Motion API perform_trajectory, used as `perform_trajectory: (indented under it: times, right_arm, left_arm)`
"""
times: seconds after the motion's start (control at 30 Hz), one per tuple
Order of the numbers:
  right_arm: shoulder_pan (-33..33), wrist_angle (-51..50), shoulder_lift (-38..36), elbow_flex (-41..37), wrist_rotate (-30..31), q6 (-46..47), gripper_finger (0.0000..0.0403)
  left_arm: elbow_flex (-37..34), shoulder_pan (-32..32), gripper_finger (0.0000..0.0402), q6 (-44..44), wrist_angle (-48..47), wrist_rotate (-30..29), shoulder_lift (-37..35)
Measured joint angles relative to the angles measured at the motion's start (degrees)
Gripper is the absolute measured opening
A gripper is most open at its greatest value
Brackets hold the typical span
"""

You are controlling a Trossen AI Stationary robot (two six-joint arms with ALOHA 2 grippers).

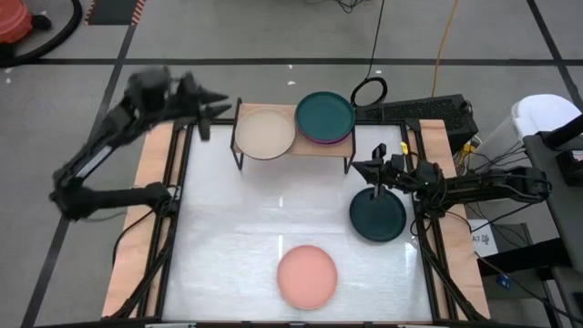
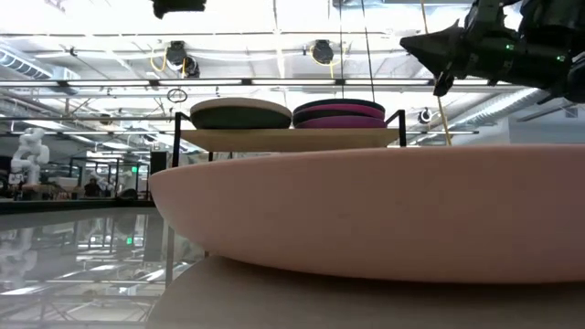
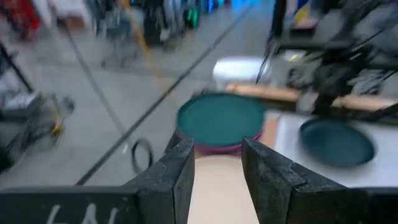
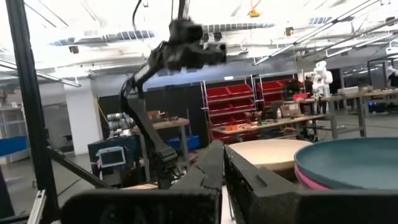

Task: Place and stack plates onto a shelf
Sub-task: Stack the dark green plate on top of the light brown plate on the shelf

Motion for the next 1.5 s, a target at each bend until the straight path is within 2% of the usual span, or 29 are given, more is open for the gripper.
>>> perform_trajectory:
  times: [0.17, 0.23, 0.3, 0.43, 0.5, 0.67, 0.77, 0.87, 0.97, 1.1, 1.37, 1.5]
  right_arm:
    - [0.02, -4.44, -0.15, 4.03, -3.66, 0.16, 0.0]
    - [0.13, -11.64, -0.15, 8.29, -4.49, -0.36, 0.0]
    - [0.25, -23.28, -0.13, 14.13, -4.18, -2.09, 0.0]
    - [0.89, -50.98, 1.18, 27.62, 0.7, -4.71, 0.0]
    - [1.09, -60.49, 2.12, 32.1, 1.85, -4.75, 0.0]
    - [1.13, -69.77, 2.54, 33.6, 1.41, -3.62, 0.0]
    - [2.22, -73.68, 2.57, 33.74, -0.82, -1.18, 0.0]
    - [5.41, -77.35, 2.41, 39.18, -1.08, 1.96, 0.0]
    - [8.98, -79.81, 2.25, 45.32, 4.6, -1.52, 0.0]
    - [10.95, -84.8, 3.29, 49.3, 10.5, -4.56, 0.0]
    - [14.19, -100.93, 5.17, 45.24, 10.66, 9.66, 0.0]
    - [15.01, -104.22, 5.27, 40.91, 10.7, 16.32, 0.0]
  left_arm:
    - [-18.99, -4.71, 0.0138, -5.62, 16.67, 0.0, -12.59]
    - [-24.83, -5.98, 0.0138, -7.85, 22.28, -0.02, -16.08]
    - [-29.68, -6.96, 0.0138, -10.02, 26.6, -0.01, -18.48]
    - [-36.33, -8.78, 0.0138, -12.73, 31.62, -0.05, -20.77]
    - [-39.05, -9.64, 0.0138, -13.26, 33.81, -0.04, -21.06]
    - [-49.51, -12.88, 0.0138, -16.33, 45.62, -1.37, -20.09]
    - [-54.91, -14.03, 0.0138, -16.55, 53.43, -4.66, -20.07]
    - [-57.47, -14.33, 0.0138, -16.6, 57.74, -7.08, -20.17]
    - [-58.16, -14.37, 0.0138, -15.69, 57.28, -7.17, -20.02]
    - [-58.13, -14.37, 0.0138, -13.83, 57.73, -7.21, -19.76]
    - [-58.13, -14.37, 0.0138, -11.77, 57.53, -7.26, -19.74]
    - [-58.13, -14.37, 0.0138, -10.48, 57.7, -8.74, -19.74]
